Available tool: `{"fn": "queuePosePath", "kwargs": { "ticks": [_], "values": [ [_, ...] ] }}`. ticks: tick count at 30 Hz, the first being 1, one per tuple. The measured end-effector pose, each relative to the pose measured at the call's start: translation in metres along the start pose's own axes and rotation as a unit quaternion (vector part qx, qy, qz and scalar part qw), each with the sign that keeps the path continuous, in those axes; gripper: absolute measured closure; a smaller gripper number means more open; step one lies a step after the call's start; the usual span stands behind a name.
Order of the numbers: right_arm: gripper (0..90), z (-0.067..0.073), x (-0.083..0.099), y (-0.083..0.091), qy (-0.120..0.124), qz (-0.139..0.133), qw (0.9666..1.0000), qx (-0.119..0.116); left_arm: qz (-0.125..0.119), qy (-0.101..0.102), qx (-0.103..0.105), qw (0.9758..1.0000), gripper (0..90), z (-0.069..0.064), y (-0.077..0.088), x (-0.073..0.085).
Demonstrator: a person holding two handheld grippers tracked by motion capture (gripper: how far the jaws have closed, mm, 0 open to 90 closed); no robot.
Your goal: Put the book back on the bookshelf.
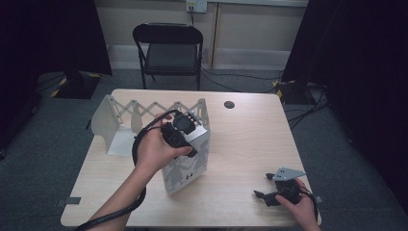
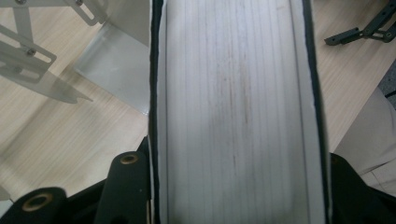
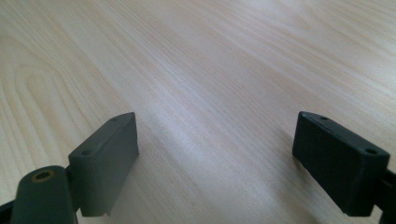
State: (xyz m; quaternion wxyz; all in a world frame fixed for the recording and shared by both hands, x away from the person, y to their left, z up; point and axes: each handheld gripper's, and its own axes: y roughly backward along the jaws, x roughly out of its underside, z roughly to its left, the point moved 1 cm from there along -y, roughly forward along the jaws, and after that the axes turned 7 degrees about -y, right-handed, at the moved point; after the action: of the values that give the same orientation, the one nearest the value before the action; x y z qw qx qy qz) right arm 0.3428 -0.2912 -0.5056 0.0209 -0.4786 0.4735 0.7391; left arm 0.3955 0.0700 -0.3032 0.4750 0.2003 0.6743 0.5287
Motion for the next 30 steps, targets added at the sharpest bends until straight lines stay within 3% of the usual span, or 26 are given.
{"fn": "queuePosePath", "kwargs": {
  "ticks": [12,30],
  "values": [
    [13.9,0.0,0.0,0.0,0.0,0.0,1.0,0.0,0.006,0.015,-0.006,0.9998,51.6,0.007,0.005,0.007],
    [13.9,0.0,0.0,0.0,0.001,0.0,1.0,0.0,0.008,0.041,-0.008,0.9991,51.6,0.017,0.003,0.004]
  ]
}}
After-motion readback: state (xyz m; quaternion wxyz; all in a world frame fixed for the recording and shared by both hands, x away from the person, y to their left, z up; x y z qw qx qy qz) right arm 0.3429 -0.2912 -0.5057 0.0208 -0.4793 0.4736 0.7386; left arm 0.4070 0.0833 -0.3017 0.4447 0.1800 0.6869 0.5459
